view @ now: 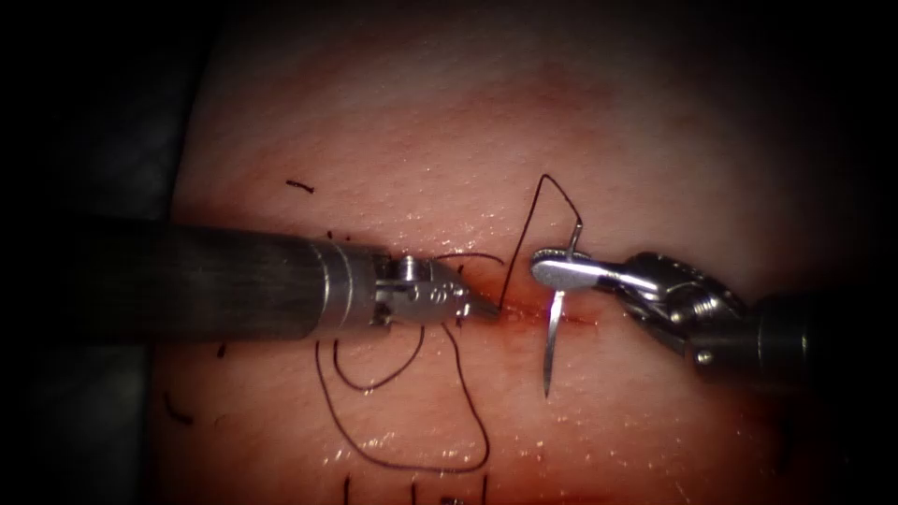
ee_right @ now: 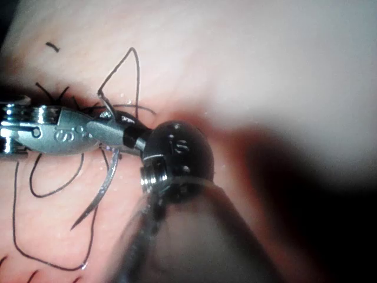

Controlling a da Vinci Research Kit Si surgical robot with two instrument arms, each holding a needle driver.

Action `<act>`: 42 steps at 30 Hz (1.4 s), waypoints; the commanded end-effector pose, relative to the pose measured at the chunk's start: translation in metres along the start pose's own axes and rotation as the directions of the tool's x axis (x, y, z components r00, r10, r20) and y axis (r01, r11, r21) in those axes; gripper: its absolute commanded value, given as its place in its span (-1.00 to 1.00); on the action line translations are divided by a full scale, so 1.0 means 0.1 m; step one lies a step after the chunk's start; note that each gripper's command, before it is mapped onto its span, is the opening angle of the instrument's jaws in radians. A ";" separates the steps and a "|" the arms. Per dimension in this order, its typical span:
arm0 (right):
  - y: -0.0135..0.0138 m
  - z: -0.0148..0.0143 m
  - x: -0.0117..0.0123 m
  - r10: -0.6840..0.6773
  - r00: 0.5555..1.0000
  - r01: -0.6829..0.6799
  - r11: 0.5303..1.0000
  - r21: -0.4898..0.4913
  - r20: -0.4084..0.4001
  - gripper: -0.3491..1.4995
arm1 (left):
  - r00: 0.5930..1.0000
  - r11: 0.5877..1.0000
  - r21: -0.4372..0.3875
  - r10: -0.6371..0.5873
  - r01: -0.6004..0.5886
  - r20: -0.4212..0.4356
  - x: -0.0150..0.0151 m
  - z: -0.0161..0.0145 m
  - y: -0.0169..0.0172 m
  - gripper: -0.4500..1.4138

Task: Wound Closure
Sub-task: Insert the left jaws into the wound to open it, then with the right driver, throw the needle through the bottom of the incision.

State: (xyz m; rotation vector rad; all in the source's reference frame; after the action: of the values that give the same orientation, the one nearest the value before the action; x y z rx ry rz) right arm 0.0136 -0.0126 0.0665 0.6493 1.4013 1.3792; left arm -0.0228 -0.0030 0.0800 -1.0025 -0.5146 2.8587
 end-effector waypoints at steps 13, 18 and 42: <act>0.013 0.015 -0.006 -0.232 0.973 0.232 0.973 -0.008 -0.014 -1.00 | 0.964 0.999 -0.047 0.013 0.000 0.266 -0.031 0.029 -0.021 -1.00; 0.030 0.026 0.005 -0.308 0.951 0.307 0.951 -0.045 -0.016 -1.00 | 0.955 0.997 -0.078 0.030 -0.007 0.294 -0.035 0.034 -0.010 -1.00; 0.073 0.063 -0.020 -0.804 0.594 0.790 0.586 -0.179 -0.012 -1.00 | 0.956 0.996 -0.081 -0.011 0.037 0.293 -0.034 0.027 0.008 -0.19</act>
State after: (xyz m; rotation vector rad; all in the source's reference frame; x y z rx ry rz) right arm 0.0175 -0.0105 0.0744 -0.2016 1.3727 0.7483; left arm -0.0212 -0.0050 0.0831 -0.5734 -0.6693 3.0005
